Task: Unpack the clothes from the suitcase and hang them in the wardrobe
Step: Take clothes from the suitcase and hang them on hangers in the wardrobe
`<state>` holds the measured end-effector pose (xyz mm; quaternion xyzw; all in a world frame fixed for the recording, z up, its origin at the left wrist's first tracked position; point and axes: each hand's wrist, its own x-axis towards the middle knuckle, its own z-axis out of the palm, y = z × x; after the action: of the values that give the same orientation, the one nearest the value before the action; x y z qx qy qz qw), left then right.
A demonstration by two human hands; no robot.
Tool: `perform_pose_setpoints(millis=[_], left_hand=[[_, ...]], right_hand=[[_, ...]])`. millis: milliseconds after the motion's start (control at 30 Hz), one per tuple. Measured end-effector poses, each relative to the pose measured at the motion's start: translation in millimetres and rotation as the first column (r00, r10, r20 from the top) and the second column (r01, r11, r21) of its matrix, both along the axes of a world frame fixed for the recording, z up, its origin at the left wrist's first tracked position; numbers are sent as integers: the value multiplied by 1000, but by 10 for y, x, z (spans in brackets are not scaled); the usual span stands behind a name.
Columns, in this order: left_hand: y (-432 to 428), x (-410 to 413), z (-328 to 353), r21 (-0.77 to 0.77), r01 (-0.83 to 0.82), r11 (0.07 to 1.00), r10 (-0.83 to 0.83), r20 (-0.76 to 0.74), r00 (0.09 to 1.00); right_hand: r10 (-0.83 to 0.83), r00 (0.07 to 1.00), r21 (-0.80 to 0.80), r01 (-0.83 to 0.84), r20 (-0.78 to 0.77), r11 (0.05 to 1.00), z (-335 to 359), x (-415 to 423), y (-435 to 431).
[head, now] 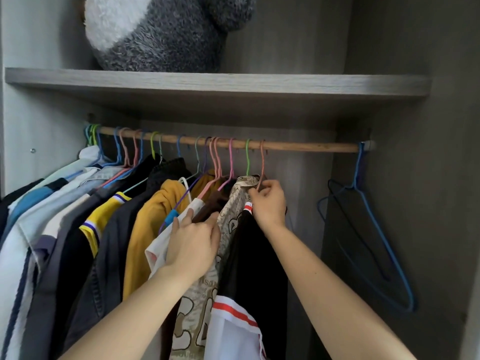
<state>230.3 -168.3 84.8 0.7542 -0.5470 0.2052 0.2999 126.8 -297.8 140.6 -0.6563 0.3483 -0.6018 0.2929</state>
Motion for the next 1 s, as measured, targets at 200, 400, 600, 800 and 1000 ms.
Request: perform_pose_setpoints(millis=[200,400,600,800,1000], left_hand=[[655,177,-478,-260,151,954,-153,11,988],[1719,571,-1103,-152,-171,973,147,-158,976],[3346,651,-2022,94,-476,874,468,-425,775],[4821,386,-2847,352,-658,666,733,-472,489],[5867,214,-3509,511,-745,430,859,-485,163]], right_hand=[[57,998,-463,-36,33,885,-68,66,716],[214,941,-608,-332,-261,721,-689,544,1580],[408,645,-249,-684,-646,686,-2006,981,2628],[489,222,127,-802,-843,583,-3047,1208,3698],[504,-148,399,-806,-851,436,-3919,1507,4529]])
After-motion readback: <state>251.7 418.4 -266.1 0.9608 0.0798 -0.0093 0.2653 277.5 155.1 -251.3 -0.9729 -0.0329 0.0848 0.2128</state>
